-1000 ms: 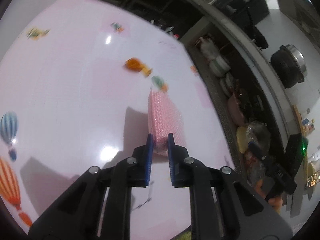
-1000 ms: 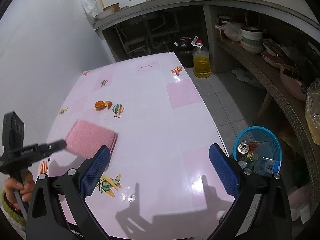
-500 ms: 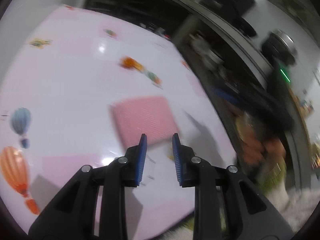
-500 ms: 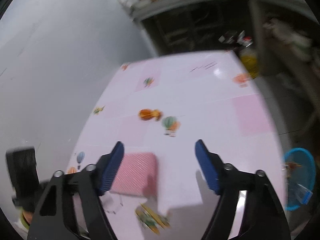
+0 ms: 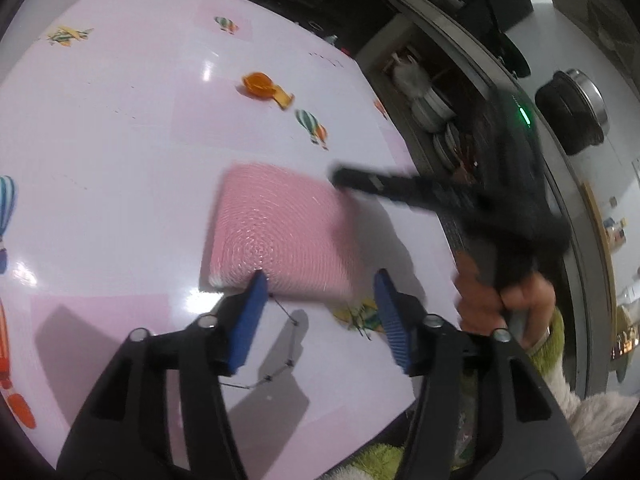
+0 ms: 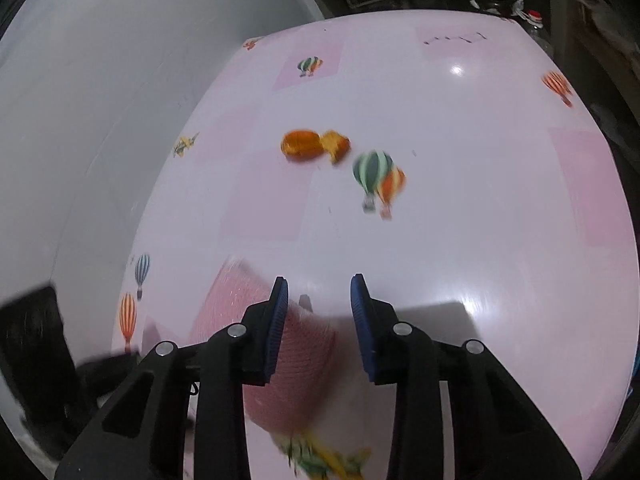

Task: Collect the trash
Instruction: 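Move the left gripper to the pink sponge and close on it, then move the right gripper to the orange peel while the left gripper holds the sponge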

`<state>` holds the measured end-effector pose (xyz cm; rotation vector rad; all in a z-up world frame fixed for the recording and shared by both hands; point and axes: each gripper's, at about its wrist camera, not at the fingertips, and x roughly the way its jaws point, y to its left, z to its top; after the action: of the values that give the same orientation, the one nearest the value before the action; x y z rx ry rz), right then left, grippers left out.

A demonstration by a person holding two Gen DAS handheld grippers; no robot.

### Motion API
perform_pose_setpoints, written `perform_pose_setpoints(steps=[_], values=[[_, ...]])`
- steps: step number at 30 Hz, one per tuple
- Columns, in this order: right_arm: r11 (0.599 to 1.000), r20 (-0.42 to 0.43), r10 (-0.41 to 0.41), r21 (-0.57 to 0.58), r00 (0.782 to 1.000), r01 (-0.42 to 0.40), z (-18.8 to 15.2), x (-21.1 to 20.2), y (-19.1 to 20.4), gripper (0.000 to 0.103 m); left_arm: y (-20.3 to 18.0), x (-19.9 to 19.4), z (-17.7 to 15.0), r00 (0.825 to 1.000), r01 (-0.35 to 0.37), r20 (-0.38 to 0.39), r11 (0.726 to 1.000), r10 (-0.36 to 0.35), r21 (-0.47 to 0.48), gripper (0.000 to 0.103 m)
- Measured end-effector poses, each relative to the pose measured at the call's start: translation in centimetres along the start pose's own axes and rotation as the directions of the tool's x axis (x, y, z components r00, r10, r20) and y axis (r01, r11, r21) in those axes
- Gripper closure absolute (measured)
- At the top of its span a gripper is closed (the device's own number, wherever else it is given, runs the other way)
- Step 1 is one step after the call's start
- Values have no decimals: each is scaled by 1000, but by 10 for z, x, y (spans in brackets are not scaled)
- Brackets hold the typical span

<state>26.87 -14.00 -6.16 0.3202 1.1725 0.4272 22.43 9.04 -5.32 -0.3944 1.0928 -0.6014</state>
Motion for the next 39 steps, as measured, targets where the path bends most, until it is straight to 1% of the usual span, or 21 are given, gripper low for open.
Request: perform_pose_setpoints(steps=[2,5,7,9,13,15,17,18,21,22,23,24,26,28,30,31,33,34,37,39], values=[[999,-16,29,32,999,-29,-16,-5,-4,71,3,-2,3,1000,-12,16,1000,12,-8,43],[994,-38,85,76,996,-82,-40,-6,-7,71,8,-6,8,999,-18,30,1000,18,-21,41],[990,-42,117,86,992,-113,-55,-9,-3,71,11,-7,11,999,-24,32,999,25,-27,41],[990,-29,117,80,993,-114,-67,-17,0,71,11,-7,13,999,-32,28,999,33,-34,39],[995,50,31,90,998,-36,-85,-43,-5,71,0,-4,16,997,-72,5,997,72,-14,24],[992,85,6,126,996,-17,-92,-55,-15,70,-11,1,14,994,-111,-18,994,111,11,20],[987,107,0,161,994,-17,-95,-60,-23,70,-19,9,13,988,-151,-36,988,152,15,19],[984,117,-3,178,993,-18,-97,-63,-27,70,-23,15,13,979,-199,-44,980,200,8,19],[974,137,-9,227,991,-23,-104,-72,-42,70,-28,29,11,959,-280,-45,960,280,-3,19],[970,139,-11,241,990,-23,-107,-74,-46,70,-29,31,10,954,-297,-45,955,296,1,19],[968,140,-14,250,990,-22,-109,-76,-47,70,-31,34,8,947,-317,-44,948,318,18,19],[967,142,-16,256,990,-21,-110,-79,-49,69,-34,37,7,936,-347,-43,937,348,47,19],[965,149,-33,264,988,-8,-112,-82,-50,69,-37,40,3,923,-378,-35,921,382,93,19],[964,154,-53,266,987,10,-113,-82,-50,68,-36,42,1,921,-383,-38,917,389,114,19],[963,160,-77,268,984,31,-114,-84,-50,65,-33,41,1,921,-383,-33,918,388,107,19],[962,164,-101,269,981,54,-114,-84,-50,65,-31,40,1,920,-386,-29,916,391,108,19],[960,168,-150,260,974,103,-113,-85,-46,59,-29,38,0,920,-386,-27,916,391,113,19],[959,170,-165,256,971,118,-114,-85,-46,58,-29,37,0,919,-388,-27,915,393,116,19],[958,180,-204,241,962,158,-113,-85,-45,51,-28,35,0,917,-392,-19,911,398,128,23],[955,181,-225,233,957,181,-112,-83,-45,47,-27,34,0,918,-390,-18,911,396,133,24]])
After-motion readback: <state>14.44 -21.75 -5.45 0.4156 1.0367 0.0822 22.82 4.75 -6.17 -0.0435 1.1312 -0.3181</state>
